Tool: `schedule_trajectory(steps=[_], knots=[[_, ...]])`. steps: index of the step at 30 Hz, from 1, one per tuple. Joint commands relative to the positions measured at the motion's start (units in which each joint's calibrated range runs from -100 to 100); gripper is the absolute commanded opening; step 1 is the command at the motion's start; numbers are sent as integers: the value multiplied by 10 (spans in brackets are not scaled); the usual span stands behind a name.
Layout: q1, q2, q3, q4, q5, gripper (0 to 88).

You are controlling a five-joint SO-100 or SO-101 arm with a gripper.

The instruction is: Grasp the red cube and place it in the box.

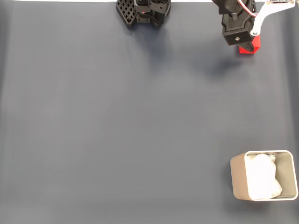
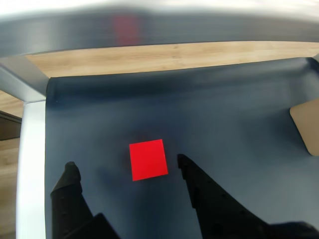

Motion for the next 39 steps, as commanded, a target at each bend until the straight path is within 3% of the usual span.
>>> schedule_trajectory(steps=[1, 39], knots=[[-5, 4, -3, -13, -4, 446], [-32, 39, -5, -38, -16, 444]])
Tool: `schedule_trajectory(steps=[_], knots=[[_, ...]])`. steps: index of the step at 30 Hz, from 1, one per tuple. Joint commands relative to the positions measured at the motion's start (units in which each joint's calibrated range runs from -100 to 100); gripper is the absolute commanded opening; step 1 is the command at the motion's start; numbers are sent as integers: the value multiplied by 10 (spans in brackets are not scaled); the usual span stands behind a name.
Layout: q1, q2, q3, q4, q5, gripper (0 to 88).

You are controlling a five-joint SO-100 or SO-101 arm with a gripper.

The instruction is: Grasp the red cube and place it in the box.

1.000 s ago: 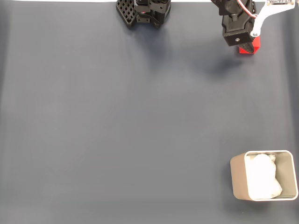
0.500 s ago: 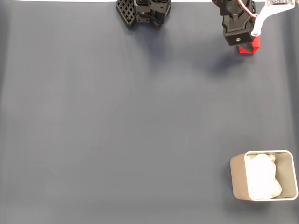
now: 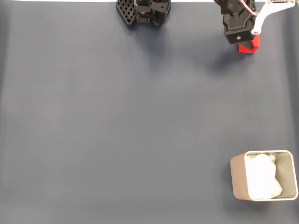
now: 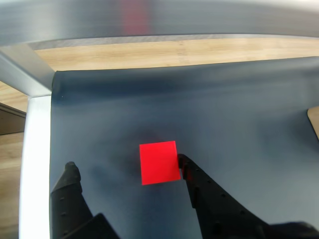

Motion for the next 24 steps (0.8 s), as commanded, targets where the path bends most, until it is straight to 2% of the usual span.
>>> schedule_trajectory(steps=[1, 11, 24], knots=[[-7, -5, -5, -11, -10, 443], [-8, -7, -4, -9, -13, 437], [-8, -8, -1, 6, -15, 389]])
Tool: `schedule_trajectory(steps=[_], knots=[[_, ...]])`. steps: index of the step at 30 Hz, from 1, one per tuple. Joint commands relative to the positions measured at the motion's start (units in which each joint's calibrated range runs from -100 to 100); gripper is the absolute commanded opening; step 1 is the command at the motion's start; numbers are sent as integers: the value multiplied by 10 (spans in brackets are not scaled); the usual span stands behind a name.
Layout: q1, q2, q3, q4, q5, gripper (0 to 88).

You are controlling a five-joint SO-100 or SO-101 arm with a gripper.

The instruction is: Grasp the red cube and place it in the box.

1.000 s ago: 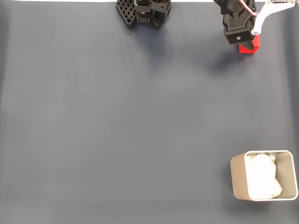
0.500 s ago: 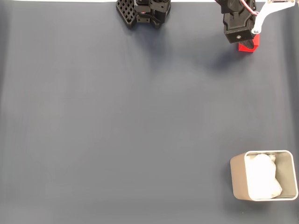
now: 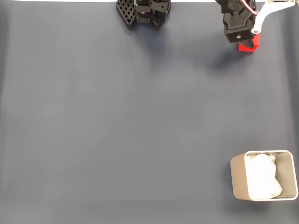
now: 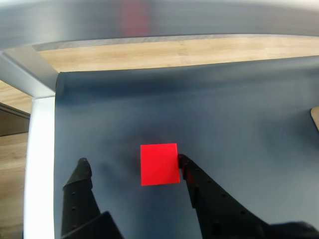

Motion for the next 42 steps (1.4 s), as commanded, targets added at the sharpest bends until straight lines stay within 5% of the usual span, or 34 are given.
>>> schedule_trajectory(steps=[1, 17, 35, 42], knots=[[-3, -8, -3, 5, -10, 389], [-1, 1, -1, 4, -18, 372], [8, 6, -10, 19, 7, 22], [8, 11, -21, 33, 8, 0]])
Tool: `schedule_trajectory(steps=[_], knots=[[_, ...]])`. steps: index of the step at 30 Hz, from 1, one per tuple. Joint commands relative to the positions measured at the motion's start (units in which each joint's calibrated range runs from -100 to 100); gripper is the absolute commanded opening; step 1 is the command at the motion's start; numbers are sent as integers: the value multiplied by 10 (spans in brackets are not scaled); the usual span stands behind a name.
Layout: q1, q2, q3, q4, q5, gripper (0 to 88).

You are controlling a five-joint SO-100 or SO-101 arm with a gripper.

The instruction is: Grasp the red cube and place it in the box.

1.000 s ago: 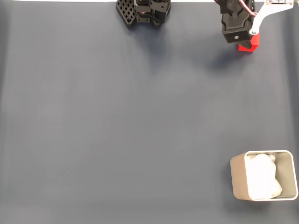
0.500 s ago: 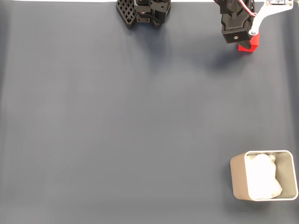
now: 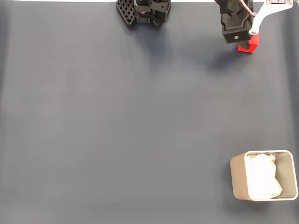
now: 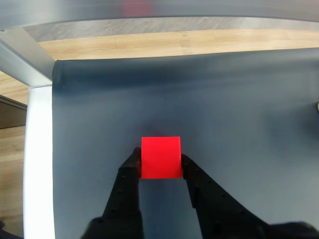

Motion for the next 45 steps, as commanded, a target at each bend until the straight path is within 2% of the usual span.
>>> schedule_trajectory(steps=[1, 10, 21, 32, 45], knots=[[7, 1, -22, 9, 5, 0], [30, -18, -71, 50, -5, 0], [157, -19, -246, 150, -21, 0], [293, 32, -411, 190, -23, 0], [366, 109, -548, 193, -32, 0]])
